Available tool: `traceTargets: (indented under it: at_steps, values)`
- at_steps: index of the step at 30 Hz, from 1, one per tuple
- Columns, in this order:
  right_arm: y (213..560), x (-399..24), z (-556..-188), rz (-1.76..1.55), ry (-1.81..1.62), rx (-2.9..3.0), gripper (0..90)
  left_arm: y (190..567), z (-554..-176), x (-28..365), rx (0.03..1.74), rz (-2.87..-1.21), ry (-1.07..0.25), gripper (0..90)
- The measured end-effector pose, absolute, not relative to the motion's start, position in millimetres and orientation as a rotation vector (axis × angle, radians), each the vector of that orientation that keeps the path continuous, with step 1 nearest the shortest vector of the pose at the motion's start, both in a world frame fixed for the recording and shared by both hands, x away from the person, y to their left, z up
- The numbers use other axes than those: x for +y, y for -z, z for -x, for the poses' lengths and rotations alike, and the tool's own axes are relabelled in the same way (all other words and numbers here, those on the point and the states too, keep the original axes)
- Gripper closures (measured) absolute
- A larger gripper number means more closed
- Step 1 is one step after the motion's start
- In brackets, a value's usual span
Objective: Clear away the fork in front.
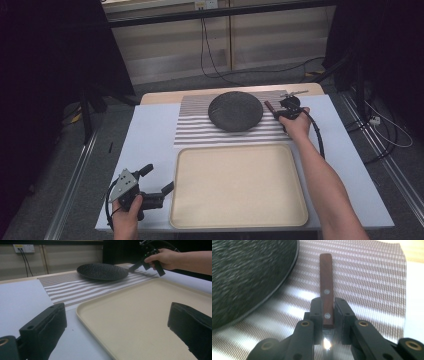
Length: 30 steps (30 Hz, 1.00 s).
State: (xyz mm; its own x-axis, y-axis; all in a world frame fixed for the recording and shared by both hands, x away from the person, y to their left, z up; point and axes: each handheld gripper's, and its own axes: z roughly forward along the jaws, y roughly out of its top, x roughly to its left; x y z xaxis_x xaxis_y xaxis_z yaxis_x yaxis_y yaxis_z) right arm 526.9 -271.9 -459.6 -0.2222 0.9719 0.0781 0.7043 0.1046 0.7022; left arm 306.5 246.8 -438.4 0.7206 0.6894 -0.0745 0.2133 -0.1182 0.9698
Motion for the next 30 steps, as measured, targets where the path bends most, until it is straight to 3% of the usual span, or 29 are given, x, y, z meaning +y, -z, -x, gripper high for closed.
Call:
traceTargets:
  at_steps: [8,30]
  values:
    - [453.8,-282.6,-497.4,-1.617,-0.853,2.093,76.9,435.9,-306.7,241.5,0.713,-1.676,-0.469,2.5]
    - [452.9,-278.8,-501.9,-1.666,-0.799,2.104,78.0,435.5,-313.4,237.9,0.704,-1.686,-0.466,2.6]
